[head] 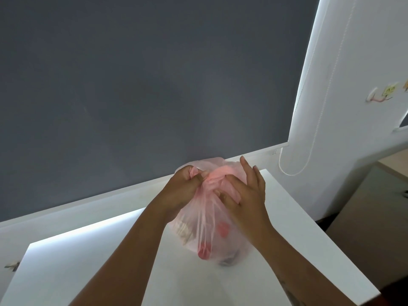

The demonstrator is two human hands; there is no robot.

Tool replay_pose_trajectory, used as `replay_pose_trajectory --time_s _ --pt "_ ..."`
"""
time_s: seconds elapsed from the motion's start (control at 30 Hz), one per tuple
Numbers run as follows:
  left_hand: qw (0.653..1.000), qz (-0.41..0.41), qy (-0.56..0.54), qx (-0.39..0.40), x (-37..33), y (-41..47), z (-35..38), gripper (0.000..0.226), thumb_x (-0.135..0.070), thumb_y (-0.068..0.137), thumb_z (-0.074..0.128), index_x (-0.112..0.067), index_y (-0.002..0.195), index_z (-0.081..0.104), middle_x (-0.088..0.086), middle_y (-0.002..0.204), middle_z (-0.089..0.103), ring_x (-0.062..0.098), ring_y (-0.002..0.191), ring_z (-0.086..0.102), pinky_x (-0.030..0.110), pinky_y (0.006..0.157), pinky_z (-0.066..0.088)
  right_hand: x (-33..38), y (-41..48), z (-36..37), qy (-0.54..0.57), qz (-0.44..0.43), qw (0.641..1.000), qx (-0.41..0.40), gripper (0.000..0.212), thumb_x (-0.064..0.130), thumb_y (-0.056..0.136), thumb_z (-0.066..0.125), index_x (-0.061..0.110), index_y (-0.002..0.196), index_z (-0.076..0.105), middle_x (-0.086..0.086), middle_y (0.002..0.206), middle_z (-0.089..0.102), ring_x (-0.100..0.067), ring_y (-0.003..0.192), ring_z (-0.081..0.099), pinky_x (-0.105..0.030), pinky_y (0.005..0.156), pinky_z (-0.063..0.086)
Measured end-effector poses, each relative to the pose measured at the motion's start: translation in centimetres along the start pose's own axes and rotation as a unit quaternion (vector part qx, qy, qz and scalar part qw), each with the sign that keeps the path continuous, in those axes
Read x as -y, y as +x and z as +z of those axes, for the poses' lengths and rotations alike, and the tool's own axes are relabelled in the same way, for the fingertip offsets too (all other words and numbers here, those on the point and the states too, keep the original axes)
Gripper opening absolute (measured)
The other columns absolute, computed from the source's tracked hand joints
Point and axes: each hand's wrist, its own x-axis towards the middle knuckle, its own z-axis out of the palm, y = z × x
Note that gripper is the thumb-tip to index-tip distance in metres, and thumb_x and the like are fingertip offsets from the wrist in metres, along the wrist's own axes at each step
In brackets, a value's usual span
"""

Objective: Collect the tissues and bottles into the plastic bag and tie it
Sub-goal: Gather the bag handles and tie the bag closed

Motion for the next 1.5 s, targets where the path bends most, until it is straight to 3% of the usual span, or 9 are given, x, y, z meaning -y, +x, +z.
replay_pose_trajectory --time_s 0.2,0.33,0.47,0.57,0.7,0.8,0.93,1.17,1.5 --pt "0.999 -0.003 -0.046 0.019 0.0 0.0 -0.3 0.042 -0.030 0.103 0.048 0.011 0.100 0.056 0.018 0.087 0.066 0.028 0.080 0.061 0.041 0.079 0.049 0.9 0.1 -0.7 0.124 0.037 0.991 0.035 0.029 0.053 0.077 0.065 0.053 0.106 0.063 0.008 0.156 0.031 -0.008 0.140 0.014 -0.053 0.116 0.024" --pt "0.999 -0.005 -0.045 0.018 -0.2 0.2 0.0 0.027 -0.030 0.103 0.049 -0.007 0.092 0.059 0.014 0.085 0.064 0.026 0.079 0.059 0.041 0.078 0.047 0.4 0.4 -0.3 0.042 0.035 0.998 0.035 0.033 0.046 0.079 0.064 0.034 0.109 0.072 0.002 0.148 0.044 -0.018 0.135 0.025 -0.041 0.112 0.026" --pt "0.998 0.010 -0.036 0.050 -0.6 -0.2 -0.1 0.020 -0.035 0.095 0.061 -0.020 0.083 0.067 0.003 0.080 0.069 0.018 0.076 0.064 0.033 0.076 0.051 -0.1 0.8 -0.5 0.031 0.090 0.995 0.039 0.028 0.033 0.085 0.054 0.025 0.103 0.074 0.005 0.111 0.067 -0.023 0.104 0.049 -0.032 0.087 0.037" --pt "0.995 0.004 -0.031 0.092 -0.6 -0.2 -0.7 0.024 -0.029 0.091 0.069 -0.007 0.100 0.069 0.012 0.096 0.073 0.023 0.090 0.069 0.036 0.085 0.055 -0.6 1.1 -1.0 0.104 0.098 0.988 0.064 0.027 0.023 0.085 0.050 0.025 0.098 0.074 0.007 0.102 0.067 -0.021 0.100 0.049 -0.038 0.092 0.042" --pt "0.998 -0.010 -0.027 0.058 -0.9 0.2 -0.6 0.025 -0.030 0.094 0.064 -0.019 0.072 0.071 0.008 0.083 0.070 0.021 0.078 0.066 0.033 0.078 0.052 -0.4 1.5 -1.8 0.155 0.067 0.981 0.094 0.038 0.017 0.081 0.044 0.034 0.097 0.074 0.014 0.090 0.055 -0.020 0.099 0.050 -0.033 0.092 0.044" --pt "0.999 -0.001 0.015 0.035 -0.6 0.5 -0.4 0.038 -0.039 0.094 0.063 -0.023 0.060 0.062 0.000 0.071 0.063 0.016 0.069 0.058 0.031 0.073 0.046 -0.4 1.6 -1.9 0.161 0.066 0.980 0.099 0.044 0.019 0.079 0.041 0.038 0.100 0.074 0.005 0.092 0.057 -0.020 0.098 0.052 -0.034 0.092 0.047" --pt "0.999 -0.010 0.038 0.015 -0.3 1.0 -0.5 0.036 -0.048 0.094 0.059 -0.022 0.071 0.069 0.002 0.078 0.065 0.021 0.075 0.059 0.037 0.076 0.049 -0.8 1.7 -1.7 0.154 0.060 0.982 0.088 0.043 0.019 0.080 0.044 0.039 0.103 0.074 0.004 0.086 0.055 -0.024 0.088 0.055 -0.040 0.089 0.049" --pt "0.999 -0.032 -0.035 0.002 -0.3 1.4 0.2 0.020 -0.024 0.096 0.061 -0.013 0.079 0.064 0.001 0.069 0.060 0.019 0.071 0.056 0.032 0.074 0.049 -1.4 1.5 -1.2 0.109 0.046 0.989 0.094 0.033 0.023 0.088 0.062 0.041 0.114 0.069 0.001 0.102 0.063 -0.022 0.103 0.053 -0.041 0.095 0.047" --pt "0.999 -0.028 -0.004 -0.031 0.0 2.0 0.8 0.047 -0.032 0.097 0.060 -0.021 0.051 0.057 0.000 0.061 0.063 0.018 0.065 0.058 0.029 0.073 0.048 -1.0 1.4 -1.1 0.111 0.025 0.992 0.046 0.032 0.029 0.085 0.072 0.042 0.114 0.068 0.007 0.107 0.062 -0.016 0.103 0.056 -0.047 0.094 0.048"
